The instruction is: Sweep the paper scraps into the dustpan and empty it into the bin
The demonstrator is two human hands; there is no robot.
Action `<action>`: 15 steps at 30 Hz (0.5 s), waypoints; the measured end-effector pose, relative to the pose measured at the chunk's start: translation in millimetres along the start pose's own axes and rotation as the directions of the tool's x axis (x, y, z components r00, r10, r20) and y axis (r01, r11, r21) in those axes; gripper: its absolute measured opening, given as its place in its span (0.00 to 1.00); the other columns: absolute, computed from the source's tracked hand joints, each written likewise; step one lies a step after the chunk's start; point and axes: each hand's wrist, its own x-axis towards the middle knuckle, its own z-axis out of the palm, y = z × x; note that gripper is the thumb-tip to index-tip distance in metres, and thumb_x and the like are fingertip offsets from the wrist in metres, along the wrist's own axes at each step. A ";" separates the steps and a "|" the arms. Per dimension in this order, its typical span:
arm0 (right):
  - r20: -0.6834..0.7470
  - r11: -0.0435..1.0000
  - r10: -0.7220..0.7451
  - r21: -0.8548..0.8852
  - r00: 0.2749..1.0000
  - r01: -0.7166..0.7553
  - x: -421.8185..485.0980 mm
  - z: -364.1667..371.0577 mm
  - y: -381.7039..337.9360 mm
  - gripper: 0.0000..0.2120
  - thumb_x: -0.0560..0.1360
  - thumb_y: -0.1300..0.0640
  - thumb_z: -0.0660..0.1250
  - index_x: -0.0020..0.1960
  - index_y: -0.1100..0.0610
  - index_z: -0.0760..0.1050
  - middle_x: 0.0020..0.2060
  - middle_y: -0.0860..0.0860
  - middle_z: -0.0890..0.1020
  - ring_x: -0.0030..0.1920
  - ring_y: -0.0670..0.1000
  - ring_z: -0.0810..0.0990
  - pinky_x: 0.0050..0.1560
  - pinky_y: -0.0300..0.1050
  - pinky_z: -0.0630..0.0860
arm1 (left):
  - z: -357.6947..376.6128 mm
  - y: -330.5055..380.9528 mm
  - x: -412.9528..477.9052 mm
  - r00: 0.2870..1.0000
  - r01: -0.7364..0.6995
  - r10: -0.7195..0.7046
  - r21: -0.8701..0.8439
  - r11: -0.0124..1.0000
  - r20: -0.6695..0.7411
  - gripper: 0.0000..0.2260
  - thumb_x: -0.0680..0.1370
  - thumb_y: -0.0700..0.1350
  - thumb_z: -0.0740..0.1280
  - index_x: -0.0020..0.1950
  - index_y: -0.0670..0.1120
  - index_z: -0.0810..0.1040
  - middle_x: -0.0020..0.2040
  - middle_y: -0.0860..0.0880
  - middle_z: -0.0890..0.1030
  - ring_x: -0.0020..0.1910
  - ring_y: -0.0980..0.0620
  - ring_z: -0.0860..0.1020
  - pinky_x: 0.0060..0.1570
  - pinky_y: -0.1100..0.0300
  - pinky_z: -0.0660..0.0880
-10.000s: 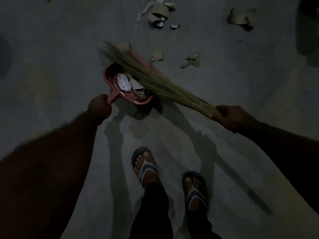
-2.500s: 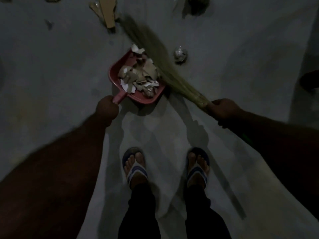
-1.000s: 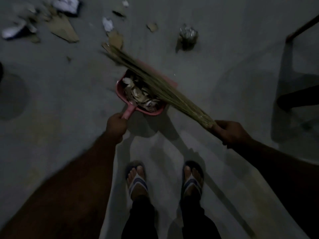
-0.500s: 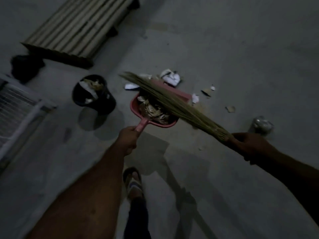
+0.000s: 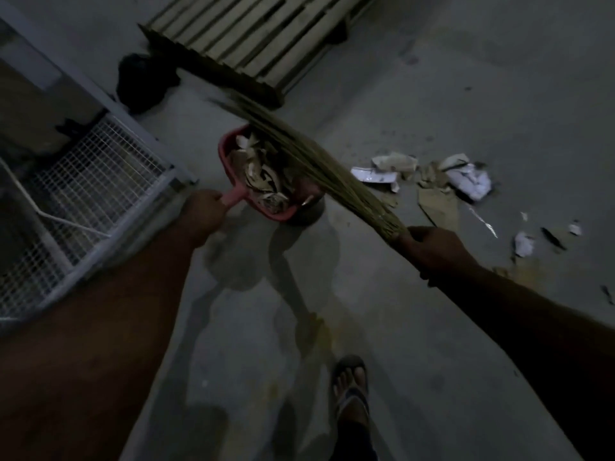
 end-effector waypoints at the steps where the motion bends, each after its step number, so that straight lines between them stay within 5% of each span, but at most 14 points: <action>1: -0.012 1.000 0.006 -0.007 1.000 -0.006 6.7 2.3 -11.6 0.18 0.77 0.38 0.63 0.51 0.52 0.81 0.37 0.56 0.82 0.32 0.56 0.83 0.28 0.48 0.82 | -6.1 1.7 14.4 0.999 -0.035 0.035 0.051 0.998 -0.009 0.16 0.78 0.48 0.63 0.44 0.34 0.78 0.36 0.37 0.74 0.33 0.45 0.72 0.30 0.57 0.64; 6: -0.035 0.998 0.046 -0.038 0.998 -0.047 25.1 10.6 -37.2 0.20 0.77 0.38 0.63 0.48 0.54 0.81 0.34 0.56 0.81 0.31 0.58 0.83 0.27 0.49 0.81 | -7.7 30.2 43.1 0.987 -0.114 0.139 0.257 0.960 -0.080 0.13 0.78 0.42 0.62 0.46 0.31 0.78 0.48 0.30 0.79 0.49 0.34 0.79 0.45 0.49 0.74; 11: -0.032 0.996 0.079 -0.032 0.996 -0.080 30.2 21.7 -32.6 0.20 0.76 0.37 0.64 0.47 0.54 0.81 0.34 0.57 0.81 0.29 0.56 0.81 0.27 0.47 0.81 | 5.2 46.1 48.2 0.989 -0.099 0.123 0.253 0.962 -0.081 0.11 0.77 0.44 0.61 0.43 0.39 0.79 0.43 0.39 0.80 0.43 0.40 0.79 0.41 0.56 0.73; 15: -0.031 0.996 0.091 -0.018 0.995 -0.092 30.6 29.1 -20.1 0.20 0.77 0.38 0.64 0.46 0.55 0.81 0.32 0.56 0.80 0.28 0.56 0.80 0.27 0.49 0.81 | 6.8 48.7 49.1 0.973 -0.058 0.138 0.380 0.923 -0.186 0.14 0.78 0.46 0.61 0.54 0.37 0.78 0.56 0.34 0.77 0.54 0.34 0.76 0.51 0.46 0.75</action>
